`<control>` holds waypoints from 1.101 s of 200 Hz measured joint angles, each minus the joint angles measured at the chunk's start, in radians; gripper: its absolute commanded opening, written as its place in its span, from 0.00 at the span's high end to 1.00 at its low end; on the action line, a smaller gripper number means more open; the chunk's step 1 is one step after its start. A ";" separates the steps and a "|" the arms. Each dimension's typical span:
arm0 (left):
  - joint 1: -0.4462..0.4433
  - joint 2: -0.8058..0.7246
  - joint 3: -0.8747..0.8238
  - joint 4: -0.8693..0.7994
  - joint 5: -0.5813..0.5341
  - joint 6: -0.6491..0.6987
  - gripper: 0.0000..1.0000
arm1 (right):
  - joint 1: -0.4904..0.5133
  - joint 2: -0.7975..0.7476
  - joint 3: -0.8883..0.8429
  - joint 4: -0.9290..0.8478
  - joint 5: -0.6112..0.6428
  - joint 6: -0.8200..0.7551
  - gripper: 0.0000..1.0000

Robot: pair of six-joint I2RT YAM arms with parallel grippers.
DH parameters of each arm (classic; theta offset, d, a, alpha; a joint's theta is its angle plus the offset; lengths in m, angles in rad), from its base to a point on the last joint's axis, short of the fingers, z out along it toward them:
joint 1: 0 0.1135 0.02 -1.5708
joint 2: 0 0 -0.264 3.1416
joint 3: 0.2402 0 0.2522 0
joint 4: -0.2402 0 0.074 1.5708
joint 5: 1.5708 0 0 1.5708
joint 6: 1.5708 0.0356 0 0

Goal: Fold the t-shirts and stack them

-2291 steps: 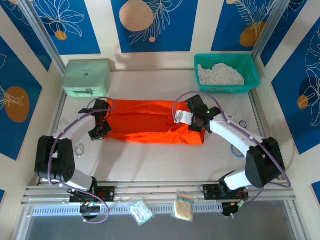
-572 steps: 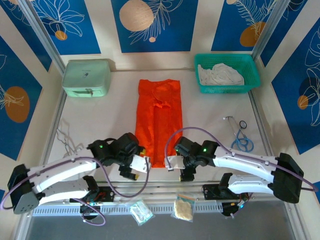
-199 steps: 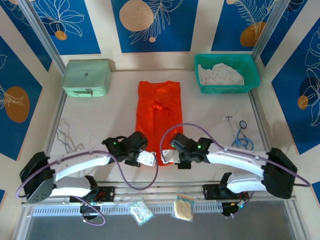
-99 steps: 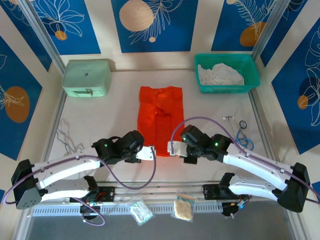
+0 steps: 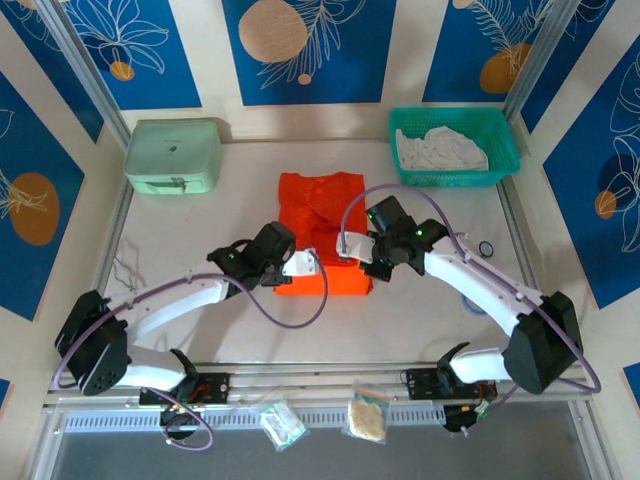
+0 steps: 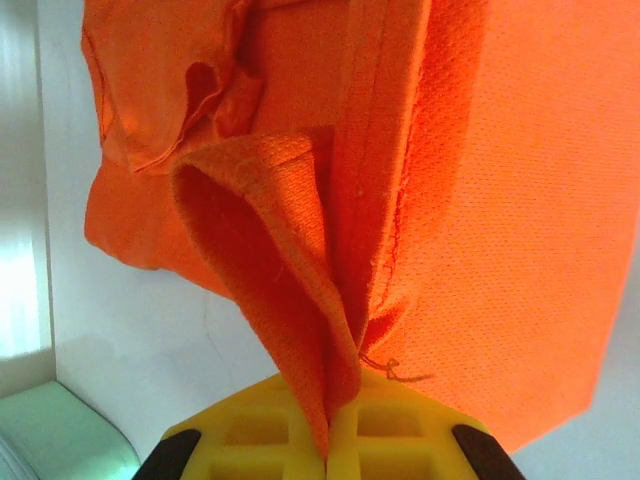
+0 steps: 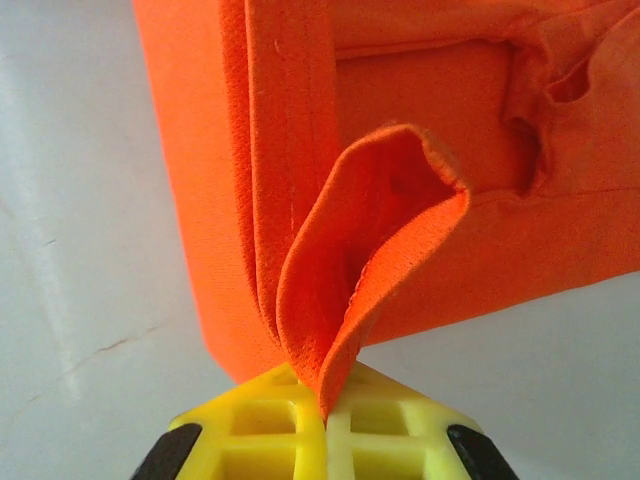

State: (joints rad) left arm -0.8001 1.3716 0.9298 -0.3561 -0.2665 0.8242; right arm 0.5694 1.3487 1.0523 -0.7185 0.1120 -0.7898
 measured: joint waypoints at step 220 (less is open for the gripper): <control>0.113 0.291 -0.030 0.572 -0.085 0.196 0.17 | -0.127 0.317 0.110 0.350 0.078 0.162 0.47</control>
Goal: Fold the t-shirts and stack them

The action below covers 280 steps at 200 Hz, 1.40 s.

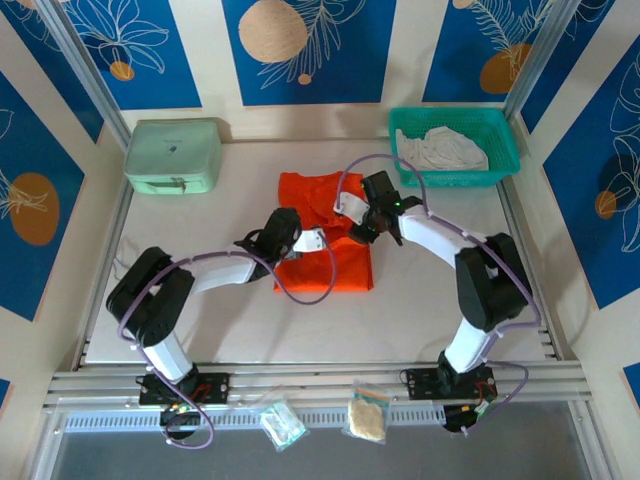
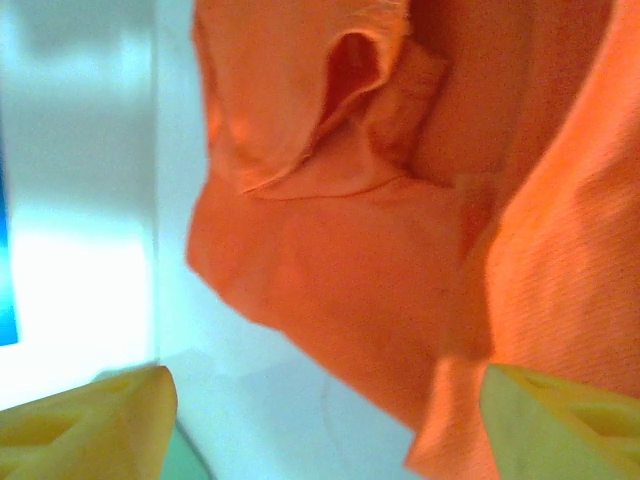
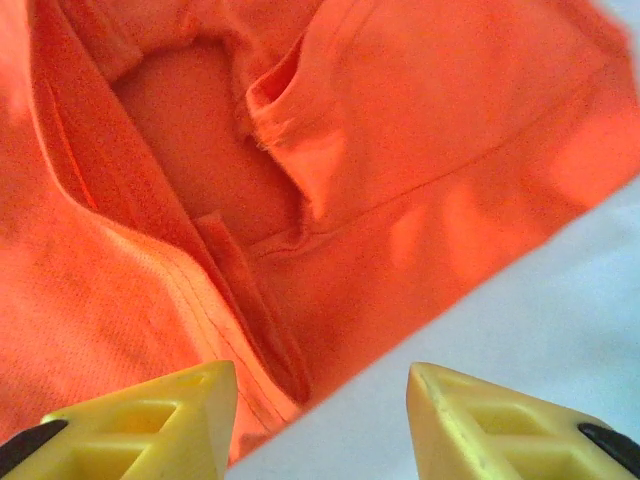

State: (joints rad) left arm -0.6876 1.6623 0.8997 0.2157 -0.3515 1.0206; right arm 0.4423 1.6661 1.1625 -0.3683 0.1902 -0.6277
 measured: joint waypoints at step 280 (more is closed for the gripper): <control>-0.059 -0.136 -0.106 -0.570 0.287 0.283 0.19 | 0.177 -0.011 -0.188 -0.308 -0.090 -0.360 0.35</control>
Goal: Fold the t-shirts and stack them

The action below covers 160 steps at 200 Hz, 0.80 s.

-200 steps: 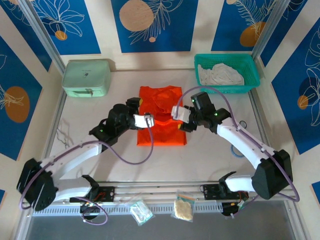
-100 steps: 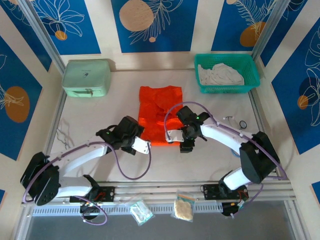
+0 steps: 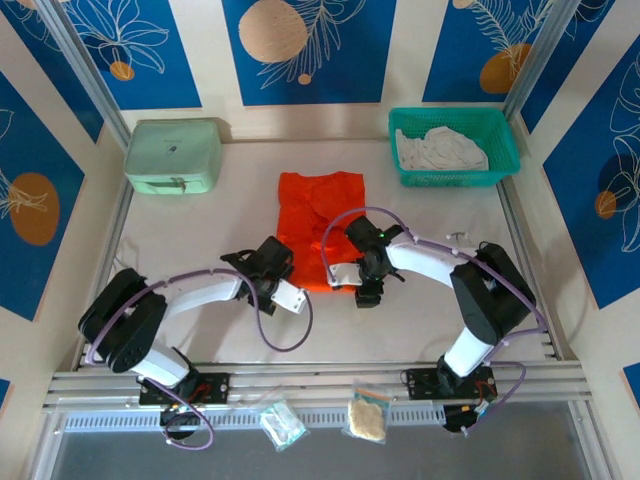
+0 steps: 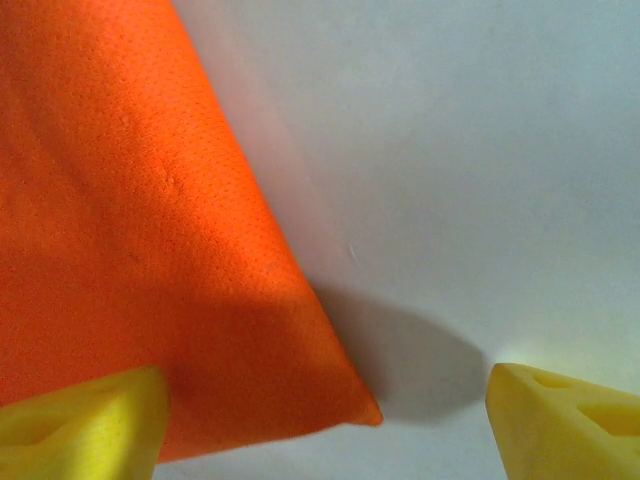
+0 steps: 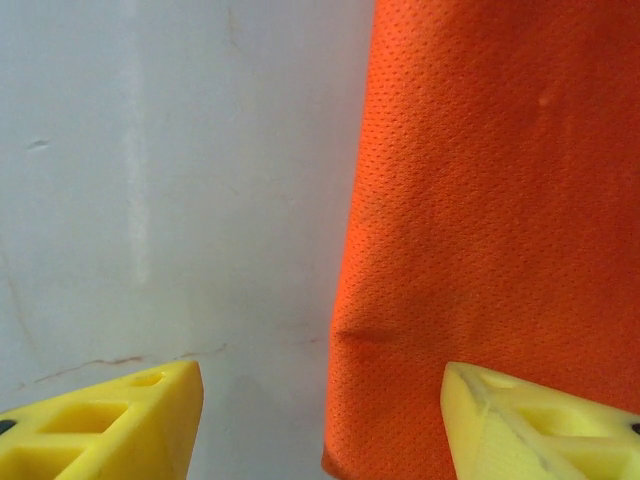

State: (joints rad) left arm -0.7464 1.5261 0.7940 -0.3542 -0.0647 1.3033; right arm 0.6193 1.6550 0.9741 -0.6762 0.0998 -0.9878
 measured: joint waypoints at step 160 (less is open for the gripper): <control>0.007 0.129 0.097 -0.163 0.004 -0.010 0.71 | -0.019 0.077 0.034 0.105 -0.003 0.051 0.84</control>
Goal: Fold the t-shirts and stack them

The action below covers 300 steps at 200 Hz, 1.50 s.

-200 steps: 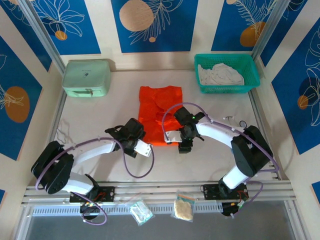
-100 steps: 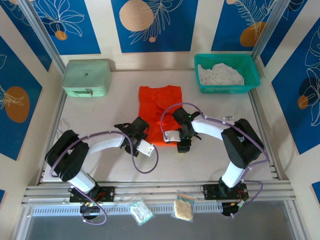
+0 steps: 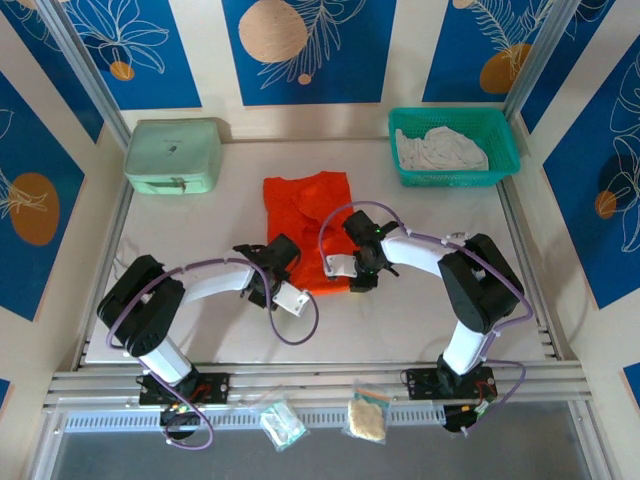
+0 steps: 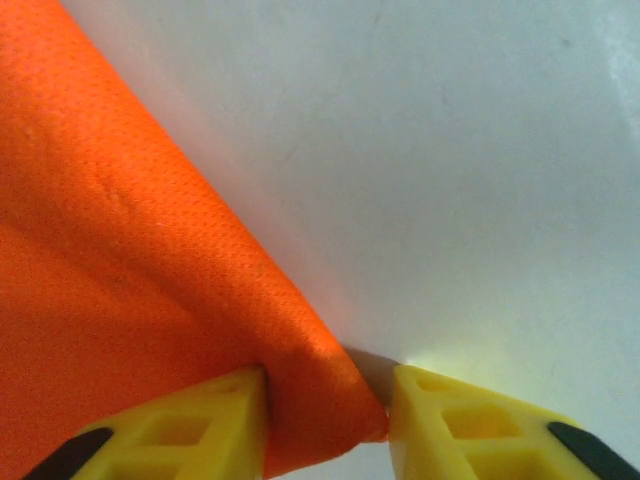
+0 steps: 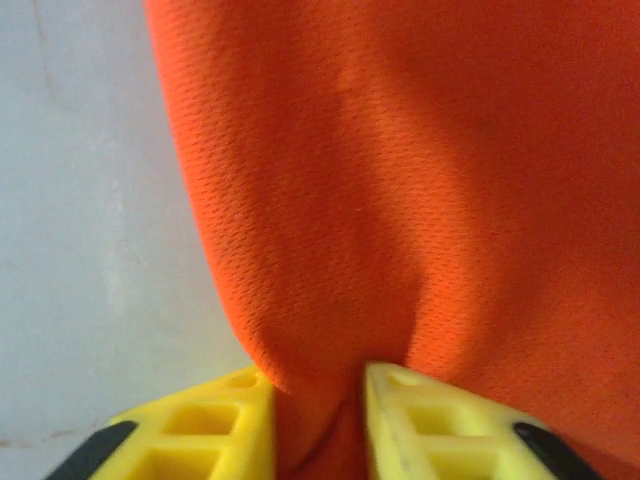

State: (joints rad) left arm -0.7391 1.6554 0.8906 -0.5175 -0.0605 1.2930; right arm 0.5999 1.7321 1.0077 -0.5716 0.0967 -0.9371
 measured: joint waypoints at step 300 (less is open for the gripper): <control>-0.353 -0.669 -0.130 -0.069 -0.408 -0.356 1.00 | 0.298 -0.613 -0.068 -0.295 0.084 0.233 1.00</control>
State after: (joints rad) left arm -1.0920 0.9859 0.7605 -0.5865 -0.4683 0.9371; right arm 0.8978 1.1194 0.9394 -0.8665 0.1810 -0.7036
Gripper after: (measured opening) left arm 0.055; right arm 0.061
